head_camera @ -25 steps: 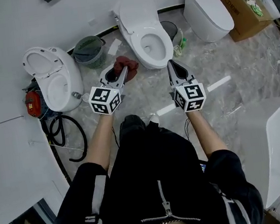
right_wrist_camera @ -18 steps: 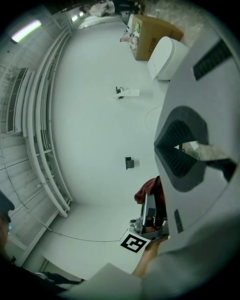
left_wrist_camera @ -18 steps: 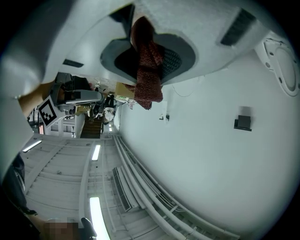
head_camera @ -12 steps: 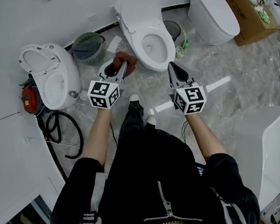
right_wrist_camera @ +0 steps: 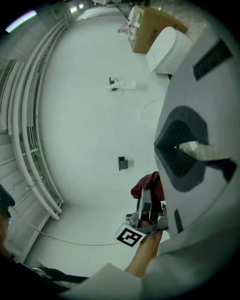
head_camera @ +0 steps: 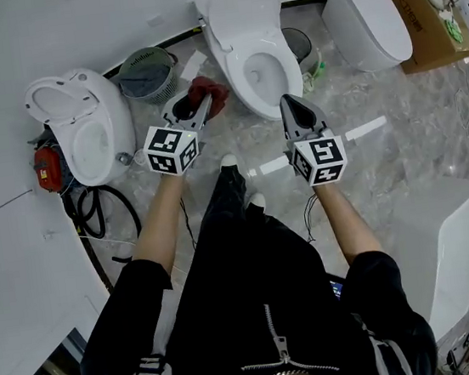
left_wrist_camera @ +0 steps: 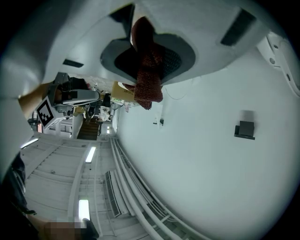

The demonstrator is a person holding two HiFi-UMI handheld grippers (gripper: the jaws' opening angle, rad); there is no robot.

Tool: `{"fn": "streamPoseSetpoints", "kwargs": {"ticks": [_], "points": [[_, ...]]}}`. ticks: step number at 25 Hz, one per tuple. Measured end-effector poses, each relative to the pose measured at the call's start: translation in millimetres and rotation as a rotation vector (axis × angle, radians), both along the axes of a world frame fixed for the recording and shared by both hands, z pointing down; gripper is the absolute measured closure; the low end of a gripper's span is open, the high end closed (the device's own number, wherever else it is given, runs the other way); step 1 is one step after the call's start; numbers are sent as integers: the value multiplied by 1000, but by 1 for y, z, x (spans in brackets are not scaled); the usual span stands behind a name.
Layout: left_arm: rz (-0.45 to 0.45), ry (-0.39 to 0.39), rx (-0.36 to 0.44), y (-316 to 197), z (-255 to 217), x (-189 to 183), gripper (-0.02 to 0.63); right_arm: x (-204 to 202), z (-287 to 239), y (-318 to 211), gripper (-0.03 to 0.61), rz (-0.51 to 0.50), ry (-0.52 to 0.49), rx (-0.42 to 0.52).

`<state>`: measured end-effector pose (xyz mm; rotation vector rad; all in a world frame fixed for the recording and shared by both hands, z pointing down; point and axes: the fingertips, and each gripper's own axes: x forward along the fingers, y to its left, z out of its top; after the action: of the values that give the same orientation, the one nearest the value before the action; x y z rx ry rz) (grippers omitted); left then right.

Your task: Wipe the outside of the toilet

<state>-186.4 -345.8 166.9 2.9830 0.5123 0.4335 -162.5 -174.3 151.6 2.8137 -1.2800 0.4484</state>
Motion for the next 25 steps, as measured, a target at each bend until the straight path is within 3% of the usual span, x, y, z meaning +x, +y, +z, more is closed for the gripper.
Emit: {"fn": "streamPoseSetpoints", "kwargs": {"ticks": [11,15,25], "points": [[25,-50,-29,-51,58,78,543,69,46,-71,575,-15,-57,-36],[13,-108,-45,-77,106,90,543,84,88,-89,575,-6,-121,-63],[-64,-198,-87,-126,264,171,543,123,178,-99,575,37,-260,-122]]}}
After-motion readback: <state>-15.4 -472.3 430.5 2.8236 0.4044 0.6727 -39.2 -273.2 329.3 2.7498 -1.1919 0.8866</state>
